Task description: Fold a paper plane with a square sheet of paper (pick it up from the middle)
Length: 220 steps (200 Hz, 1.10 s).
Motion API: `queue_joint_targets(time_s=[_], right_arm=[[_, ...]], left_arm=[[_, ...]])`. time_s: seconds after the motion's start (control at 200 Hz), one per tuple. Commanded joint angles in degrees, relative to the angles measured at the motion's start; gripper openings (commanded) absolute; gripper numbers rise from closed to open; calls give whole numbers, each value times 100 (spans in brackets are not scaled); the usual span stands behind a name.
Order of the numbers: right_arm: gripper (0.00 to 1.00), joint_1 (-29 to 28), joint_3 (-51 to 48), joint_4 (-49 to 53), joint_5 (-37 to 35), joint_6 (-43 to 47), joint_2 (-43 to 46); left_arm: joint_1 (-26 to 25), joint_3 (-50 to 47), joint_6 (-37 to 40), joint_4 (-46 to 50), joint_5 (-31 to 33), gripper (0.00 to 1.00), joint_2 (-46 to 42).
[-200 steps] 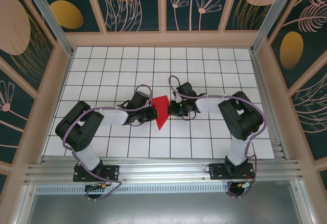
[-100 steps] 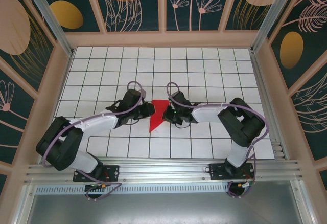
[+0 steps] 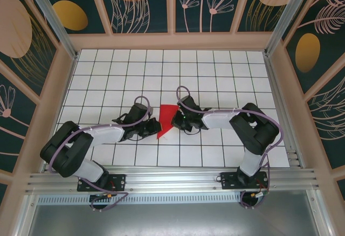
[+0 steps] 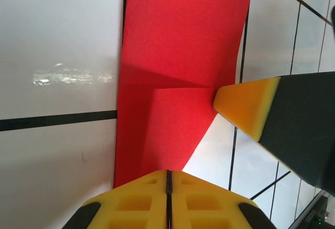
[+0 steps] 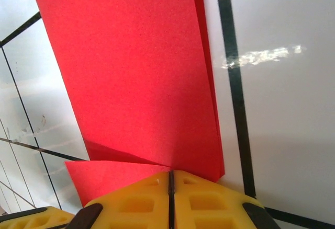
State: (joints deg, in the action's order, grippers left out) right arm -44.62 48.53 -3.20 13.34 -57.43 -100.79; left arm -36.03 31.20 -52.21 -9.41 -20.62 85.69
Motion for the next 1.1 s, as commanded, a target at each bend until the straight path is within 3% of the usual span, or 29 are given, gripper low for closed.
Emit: queue_joint_targets(time_s=[0.0, 0.305, 0.771, 1.096], right_arm=[[10, -1, 214, 47, 12, 191, -7], [10, -61, 306, -39, 415, 963, 402], [9, -310, 321, 110, 845, 1106, -272], [9, -275, 347, 259, 698, 1087, -495]], left_arm=[[-26, -61, 16, -58, -109, 8, 146], [-33, -68, 122, 236, 140, 5, 331], [-33, 18, 140, 334, 234, 4, 340], [-33, -184, -82, -174, -407, 9, 28]])
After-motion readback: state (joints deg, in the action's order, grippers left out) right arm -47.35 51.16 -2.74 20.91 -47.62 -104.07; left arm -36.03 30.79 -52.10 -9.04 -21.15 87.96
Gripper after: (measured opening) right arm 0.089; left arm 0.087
